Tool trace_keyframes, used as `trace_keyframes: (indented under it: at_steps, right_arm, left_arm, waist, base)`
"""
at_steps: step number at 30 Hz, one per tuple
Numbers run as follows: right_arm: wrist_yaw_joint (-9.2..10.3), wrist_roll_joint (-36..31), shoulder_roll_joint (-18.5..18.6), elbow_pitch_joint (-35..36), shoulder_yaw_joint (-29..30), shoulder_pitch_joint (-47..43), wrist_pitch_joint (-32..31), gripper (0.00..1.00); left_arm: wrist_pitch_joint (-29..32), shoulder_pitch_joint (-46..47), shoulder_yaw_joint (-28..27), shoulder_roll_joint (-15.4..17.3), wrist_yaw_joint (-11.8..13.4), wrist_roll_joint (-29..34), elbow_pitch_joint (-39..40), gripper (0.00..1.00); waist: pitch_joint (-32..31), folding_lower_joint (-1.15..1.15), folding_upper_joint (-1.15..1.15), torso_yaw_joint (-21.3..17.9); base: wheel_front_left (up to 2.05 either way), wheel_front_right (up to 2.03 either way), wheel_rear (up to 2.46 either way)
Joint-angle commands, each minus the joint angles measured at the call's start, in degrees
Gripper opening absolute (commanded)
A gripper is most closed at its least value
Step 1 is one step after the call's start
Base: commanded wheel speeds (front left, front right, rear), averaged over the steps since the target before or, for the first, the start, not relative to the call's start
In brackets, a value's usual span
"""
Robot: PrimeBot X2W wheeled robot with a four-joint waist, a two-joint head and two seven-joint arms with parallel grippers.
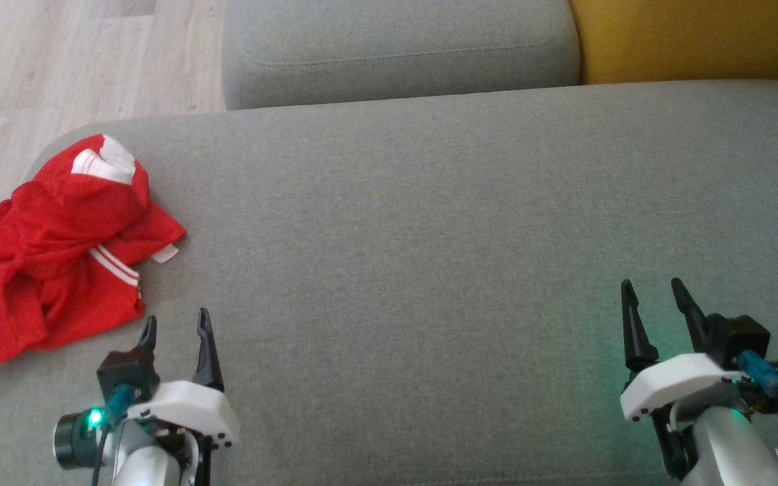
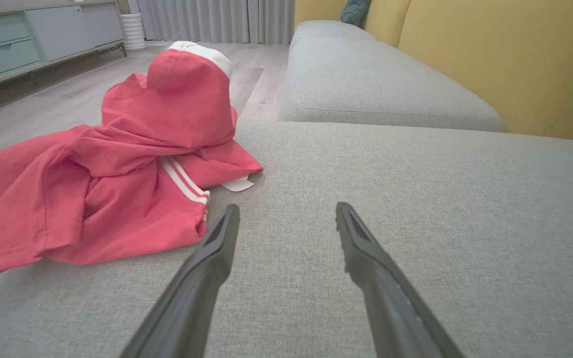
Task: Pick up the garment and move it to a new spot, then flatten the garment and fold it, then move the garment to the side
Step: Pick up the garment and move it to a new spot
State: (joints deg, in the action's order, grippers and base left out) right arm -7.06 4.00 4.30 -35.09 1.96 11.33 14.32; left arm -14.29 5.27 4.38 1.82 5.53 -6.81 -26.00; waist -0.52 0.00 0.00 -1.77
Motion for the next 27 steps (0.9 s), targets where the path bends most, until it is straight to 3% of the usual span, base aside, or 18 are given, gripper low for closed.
trace_keyframes:
  at_steps: [1,10,21,27]
  right_arm:
    - [-0.43,-0.23,-0.12,1.57,-1.44,3.16,0.68,1.00]
    - [-0.43,0.48,-0.51,2.95,-4.22,2.40,0.68,1.00]
    - [-0.43,2.65,-1.09,2.47,-8.95,2.13,0.68,1.00]
    - [-0.43,3.26,-1.25,2.41,-10.38,2.14,0.68,1.00]
  left_arm:
    - [-0.71,2.21,-2.06,1.06,0.24,-0.51,1.63,1.00]
    - [-0.71,2.57,-0.59,1.06,0.14,-1.19,2.25,1.00]
    - [-0.71,2.34,0.79,1.06,-0.32,-0.73,2.55,1.00]
    - [-0.71,0.84,-2.33,1.10,0.01,0.01,2.52,1.00]
  waist:
    - [0.06,0.00,0.00,0.15]
    - [0.07,0.00,0.00,5.52]
    - [-0.31,0.00,0.00,20.26]
    - [-0.03,0.00,0.00,28.03]
  base:
    - [0.00,0.00,0.00]
    - [0.00,0.00,0.00]
    - [0.00,0.00,0.00]
    - [0.00,0.00,0.00]
